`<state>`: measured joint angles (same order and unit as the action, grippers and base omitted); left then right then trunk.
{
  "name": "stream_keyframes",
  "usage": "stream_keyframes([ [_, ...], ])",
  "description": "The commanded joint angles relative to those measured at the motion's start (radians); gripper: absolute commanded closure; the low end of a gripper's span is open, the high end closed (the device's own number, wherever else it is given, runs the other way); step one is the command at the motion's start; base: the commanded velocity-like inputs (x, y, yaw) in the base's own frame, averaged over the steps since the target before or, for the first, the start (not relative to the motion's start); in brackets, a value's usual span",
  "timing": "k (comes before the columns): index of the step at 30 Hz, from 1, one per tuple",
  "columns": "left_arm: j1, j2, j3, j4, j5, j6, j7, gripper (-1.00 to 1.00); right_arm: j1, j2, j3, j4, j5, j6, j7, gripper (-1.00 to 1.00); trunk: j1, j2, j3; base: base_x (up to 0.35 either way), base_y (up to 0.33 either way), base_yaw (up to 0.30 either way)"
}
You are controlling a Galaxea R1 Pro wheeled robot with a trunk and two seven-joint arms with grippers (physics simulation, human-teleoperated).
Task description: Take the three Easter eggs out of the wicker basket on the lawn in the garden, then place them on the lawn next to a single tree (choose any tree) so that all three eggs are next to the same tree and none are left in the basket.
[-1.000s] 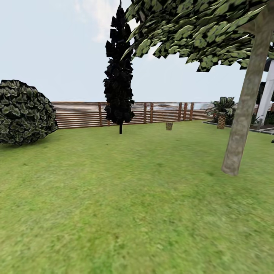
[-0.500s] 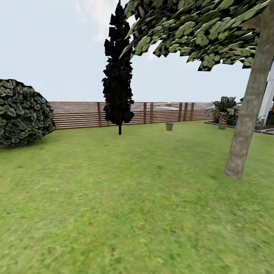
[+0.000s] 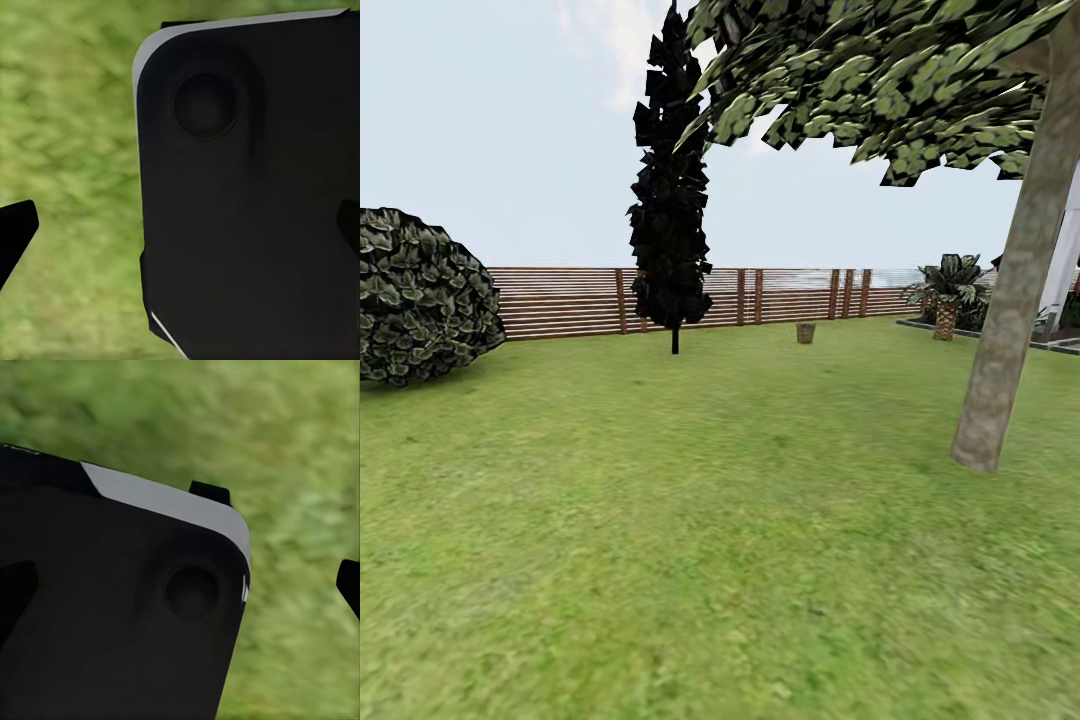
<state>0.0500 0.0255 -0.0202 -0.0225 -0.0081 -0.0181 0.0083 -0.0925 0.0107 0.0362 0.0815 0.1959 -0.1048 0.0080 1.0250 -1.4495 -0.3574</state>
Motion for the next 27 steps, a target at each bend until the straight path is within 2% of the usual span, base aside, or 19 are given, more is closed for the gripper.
stream_keyframes([
  [1, 0.001, 0.000, -0.002, -0.002, -0.002, -0.001, 0.001, -1.00, -0.002, -0.002, 0.002, 0.004, 0.001, -0.008, 0.001, -1.00, 0.000, -0.001, -0.001, 0.000, 0.000, 0.000],
  [12, 0.001, 0.000, -0.002, -0.002, -0.002, -0.002, 0.001, -1.00, -0.002, -0.010, 0.000, 0.003, 0.000, -0.007, 0.000, -1.00, 0.000, -0.001, -0.001, 0.017, 0.000, 0.000],
  [27, 0.001, 0.000, -0.001, -0.002, -0.003, 0.000, 0.001, -1.00, -0.002, -0.009, -0.001, 0.003, -0.001, -0.006, -0.005, -1.00, 0.000, -0.001, -0.001, 0.314, 0.000, 0.000],
])
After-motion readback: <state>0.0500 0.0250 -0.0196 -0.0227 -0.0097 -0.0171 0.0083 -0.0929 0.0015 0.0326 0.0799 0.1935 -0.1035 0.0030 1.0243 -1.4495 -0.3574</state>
